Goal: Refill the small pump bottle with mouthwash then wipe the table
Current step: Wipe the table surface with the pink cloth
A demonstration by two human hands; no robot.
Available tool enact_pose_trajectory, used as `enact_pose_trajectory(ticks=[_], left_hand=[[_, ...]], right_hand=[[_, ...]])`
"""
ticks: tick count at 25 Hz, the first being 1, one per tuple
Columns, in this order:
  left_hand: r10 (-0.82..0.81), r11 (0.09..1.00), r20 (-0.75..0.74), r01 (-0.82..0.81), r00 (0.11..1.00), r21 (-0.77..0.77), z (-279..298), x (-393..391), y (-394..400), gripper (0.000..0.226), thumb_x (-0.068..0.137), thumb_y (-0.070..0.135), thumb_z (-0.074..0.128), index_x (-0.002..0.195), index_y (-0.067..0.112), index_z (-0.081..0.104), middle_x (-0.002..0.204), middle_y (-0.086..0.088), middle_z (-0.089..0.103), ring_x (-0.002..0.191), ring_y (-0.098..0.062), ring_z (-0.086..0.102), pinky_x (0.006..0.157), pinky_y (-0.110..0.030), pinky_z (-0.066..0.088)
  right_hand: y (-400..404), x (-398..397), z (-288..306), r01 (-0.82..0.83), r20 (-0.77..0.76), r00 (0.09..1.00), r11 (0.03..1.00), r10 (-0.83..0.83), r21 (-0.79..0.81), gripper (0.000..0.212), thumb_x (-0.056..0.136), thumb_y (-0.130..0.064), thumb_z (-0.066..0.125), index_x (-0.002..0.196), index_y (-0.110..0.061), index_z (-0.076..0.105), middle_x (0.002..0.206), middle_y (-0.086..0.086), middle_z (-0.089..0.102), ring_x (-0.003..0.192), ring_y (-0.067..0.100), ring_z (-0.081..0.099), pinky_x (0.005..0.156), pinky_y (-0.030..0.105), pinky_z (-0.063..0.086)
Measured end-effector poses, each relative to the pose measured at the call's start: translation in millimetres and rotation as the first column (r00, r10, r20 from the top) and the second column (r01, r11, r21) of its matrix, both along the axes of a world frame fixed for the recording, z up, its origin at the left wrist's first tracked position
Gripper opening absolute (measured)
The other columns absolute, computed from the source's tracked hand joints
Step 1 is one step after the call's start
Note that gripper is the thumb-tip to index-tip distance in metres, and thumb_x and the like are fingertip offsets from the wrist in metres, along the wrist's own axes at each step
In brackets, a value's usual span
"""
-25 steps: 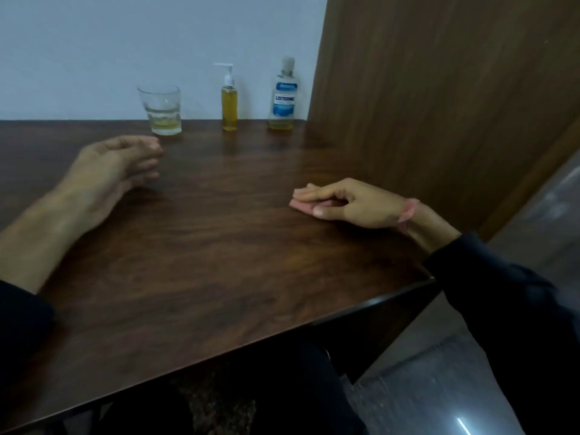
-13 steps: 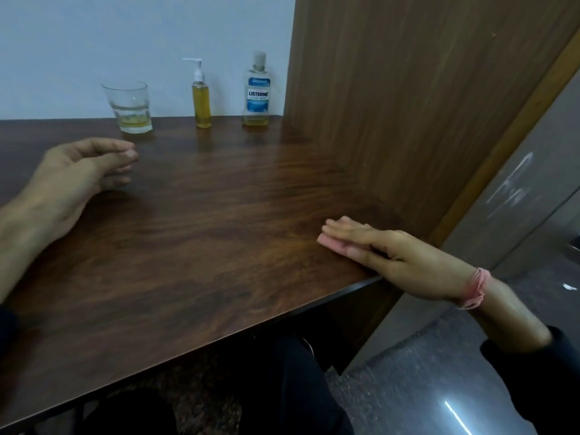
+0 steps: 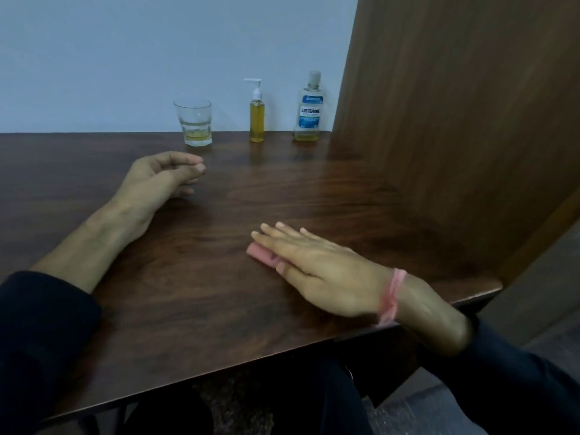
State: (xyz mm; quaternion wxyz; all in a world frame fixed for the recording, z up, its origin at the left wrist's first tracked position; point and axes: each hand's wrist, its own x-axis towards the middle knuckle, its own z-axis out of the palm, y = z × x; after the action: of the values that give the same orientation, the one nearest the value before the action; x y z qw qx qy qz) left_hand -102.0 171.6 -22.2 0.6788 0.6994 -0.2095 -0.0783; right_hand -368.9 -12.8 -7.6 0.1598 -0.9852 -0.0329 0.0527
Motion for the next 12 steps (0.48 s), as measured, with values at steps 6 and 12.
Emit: enact_pose_trajectory(ticks=[6,12], left_hand=[[-0.010,1.000,-0.001,0.010,1.000,-0.008,2.6,-3.8,1.1,0.008,0.102,0.016,0.083,0.107,0.022,0.082,0.103,-0.001,0.079,0.093,-0.006,0.074,0.075,-0.018,0.064],[-0.015,1.000,-0.010,0.015,1.000,-0.020,-0.7,-0.5,0.7,0.010,0.103,0.007,0.082,0.112,0.011,0.080,0.104,-0.017,0.078,0.109,-0.028,0.079,0.083,-0.022,0.068]], right_hand=[[3.7,128.4,5.9,0.008,-0.067,0.998,1.000,-0.007,0.021,0.059,0.120,-0.043,0.022,0.176,-0.031,0.010,0.185,-0.007,0.000,0.171,0.014,-0.007,0.138,0.040,-0.005],[-2.7,184.2,-3.6,0.119,0.083,0.986,0.964,-0.142,0.237,0.058,0.113,-0.053,0.039,0.169,-0.036,0.034,0.177,-0.003,0.038,0.165,0.022,0.031,0.136,0.047,0.024]])
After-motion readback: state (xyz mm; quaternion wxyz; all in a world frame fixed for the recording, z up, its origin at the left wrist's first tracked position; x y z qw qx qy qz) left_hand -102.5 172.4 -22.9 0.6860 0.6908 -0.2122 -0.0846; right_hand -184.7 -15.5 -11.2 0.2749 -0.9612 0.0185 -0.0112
